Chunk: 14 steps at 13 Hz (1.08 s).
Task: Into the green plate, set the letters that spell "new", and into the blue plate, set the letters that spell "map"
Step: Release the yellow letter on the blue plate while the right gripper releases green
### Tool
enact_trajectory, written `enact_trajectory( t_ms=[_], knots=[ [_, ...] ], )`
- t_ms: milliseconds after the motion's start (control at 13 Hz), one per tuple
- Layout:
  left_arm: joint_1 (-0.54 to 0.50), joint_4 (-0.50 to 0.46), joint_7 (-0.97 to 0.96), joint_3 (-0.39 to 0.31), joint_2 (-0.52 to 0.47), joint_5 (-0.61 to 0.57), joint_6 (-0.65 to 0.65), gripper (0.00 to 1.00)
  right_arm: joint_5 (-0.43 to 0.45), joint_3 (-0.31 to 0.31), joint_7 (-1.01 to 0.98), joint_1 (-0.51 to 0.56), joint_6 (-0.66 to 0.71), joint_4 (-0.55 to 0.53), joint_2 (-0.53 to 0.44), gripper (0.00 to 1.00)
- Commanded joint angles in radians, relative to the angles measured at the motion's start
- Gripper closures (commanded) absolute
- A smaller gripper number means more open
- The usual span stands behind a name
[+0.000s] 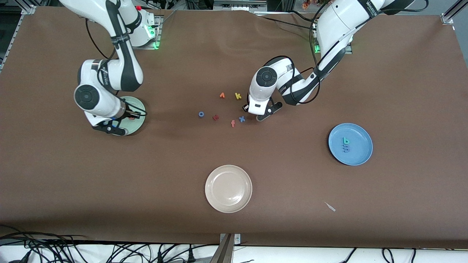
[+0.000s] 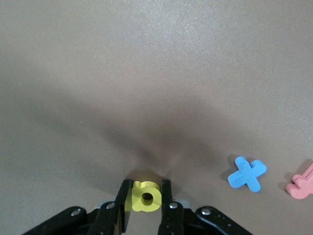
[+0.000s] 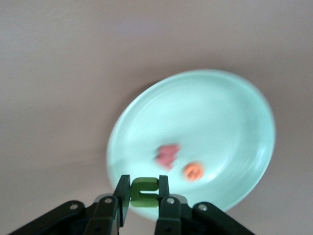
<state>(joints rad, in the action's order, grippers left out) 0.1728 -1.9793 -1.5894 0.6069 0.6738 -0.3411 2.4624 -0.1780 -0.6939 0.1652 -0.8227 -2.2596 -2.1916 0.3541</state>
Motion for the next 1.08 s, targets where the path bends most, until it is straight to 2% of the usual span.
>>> enact_trajectory(
  t_ms=[0,154,231,308,385,615,769,1000],
  knots=[
    [0.001,0.037,0.009,-0.013,0.001,-0.05,-0.052,1.0,-0.014,-0.006,-0.157,0.042,-0.217,-0.097,0.04,0.89],
    [-0.015,0.114,0.159,-0.012,0.001,-0.047,-0.245,1.0,-0.014,-0.004,-0.203,0.074,-0.235,-0.097,0.048,0.88],
    [-0.039,0.147,0.268,-0.01,-0.003,-0.035,-0.331,1.0,-0.014,-0.004,-0.204,0.076,-0.236,-0.097,0.051,0.83],
    [-0.079,0.167,0.387,-0.004,-0.009,-0.033,-0.402,1.0,-0.014,-0.004,-0.204,0.077,-0.235,-0.097,0.054,0.51],
    [-0.126,0.192,0.523,0.004,-0.017,-0.027,-0.471,1.0,-0.014,0.001,-0.193,0.074,-0.215,-0.096,0.043,0.01],
    [-0.244,0.307,0.956,-0.004,-0.026,-0.012,-0.701,1.0,-0.014,-0.002,-0.205,0.066,-0.085,-0.044,0.007,0.0],
    [-0.346,0.341,1.238,-0.012,-0.026,-0.032,-0.732,1.0,-0.014,-0.002,-0.205,0.066,0.006,0.042,-0.023,0.0],
    [-0.455,0.355,1.494,-0.025,-0.002,-0.151,-0.718,1.0,0.003,0.001,-0.199,0.062,0.292,0.287,-0.012,0.0]
  ],
)
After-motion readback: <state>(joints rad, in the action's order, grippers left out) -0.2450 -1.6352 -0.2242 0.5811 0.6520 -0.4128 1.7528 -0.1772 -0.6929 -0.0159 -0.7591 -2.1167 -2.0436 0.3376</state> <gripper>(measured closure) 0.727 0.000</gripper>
